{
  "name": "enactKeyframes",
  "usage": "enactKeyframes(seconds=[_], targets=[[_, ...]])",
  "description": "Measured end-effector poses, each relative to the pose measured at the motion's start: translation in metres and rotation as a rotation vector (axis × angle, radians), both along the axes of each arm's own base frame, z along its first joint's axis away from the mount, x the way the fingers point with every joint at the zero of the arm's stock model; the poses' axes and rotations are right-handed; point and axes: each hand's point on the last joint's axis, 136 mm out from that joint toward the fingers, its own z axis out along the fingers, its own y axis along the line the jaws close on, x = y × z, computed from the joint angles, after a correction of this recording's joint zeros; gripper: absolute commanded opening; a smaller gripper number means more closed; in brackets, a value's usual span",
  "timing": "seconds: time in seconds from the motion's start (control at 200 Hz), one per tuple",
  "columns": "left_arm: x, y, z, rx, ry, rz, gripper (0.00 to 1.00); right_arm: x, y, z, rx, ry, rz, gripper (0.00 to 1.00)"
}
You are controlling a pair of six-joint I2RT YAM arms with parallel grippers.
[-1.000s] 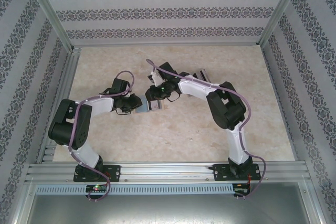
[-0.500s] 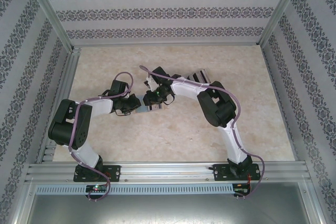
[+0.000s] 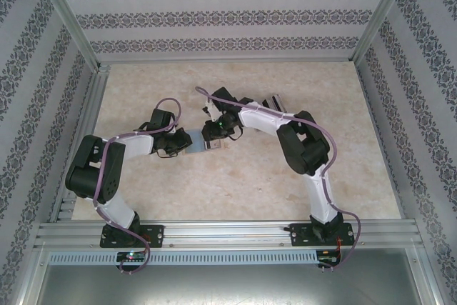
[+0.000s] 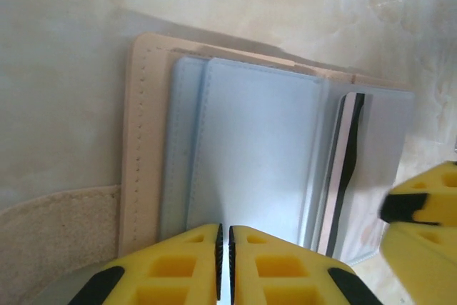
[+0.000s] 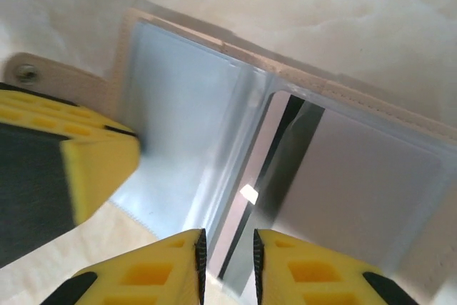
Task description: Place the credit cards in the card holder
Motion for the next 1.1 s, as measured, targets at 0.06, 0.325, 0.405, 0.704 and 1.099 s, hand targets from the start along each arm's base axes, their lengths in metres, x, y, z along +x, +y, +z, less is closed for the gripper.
enactKeyframes(seconds=[0.06, 0.325, 0.405, 0.704, 1.099], targets=[[0.000, -0.001, 0.002, -0.006, -0.001, 0.002, 0.16, 0.004, -0.003, 0.015, 0.024, -0.020, -0.009, 0.28], [0.003, -0.005, 0.029, -0.040, -0.045, -0.003, 0.28, 0.041, -0.074, 0.092, 0.107, -0.151, -0.163, 0.29], [0.007, -0.006, 0.038, -0.043, -0.065, -0.004, 0.30, 0.056, -0.110, 0.100, 0.105, -0.173, -0.242, 0.29], [0.009, -0.006, 0.043, -0.044, -0.067, -0.004, 0.31, 0.085, -0.241, 0.072, -0.003, -0.156, -0.513, 0.35], [0.013, -0.008, 0.042, -0.046, -0.063, -0.007, 0.33, 0.097, -0.298, 0.059, -0.020, -0.128, -0.632, 0.39]])
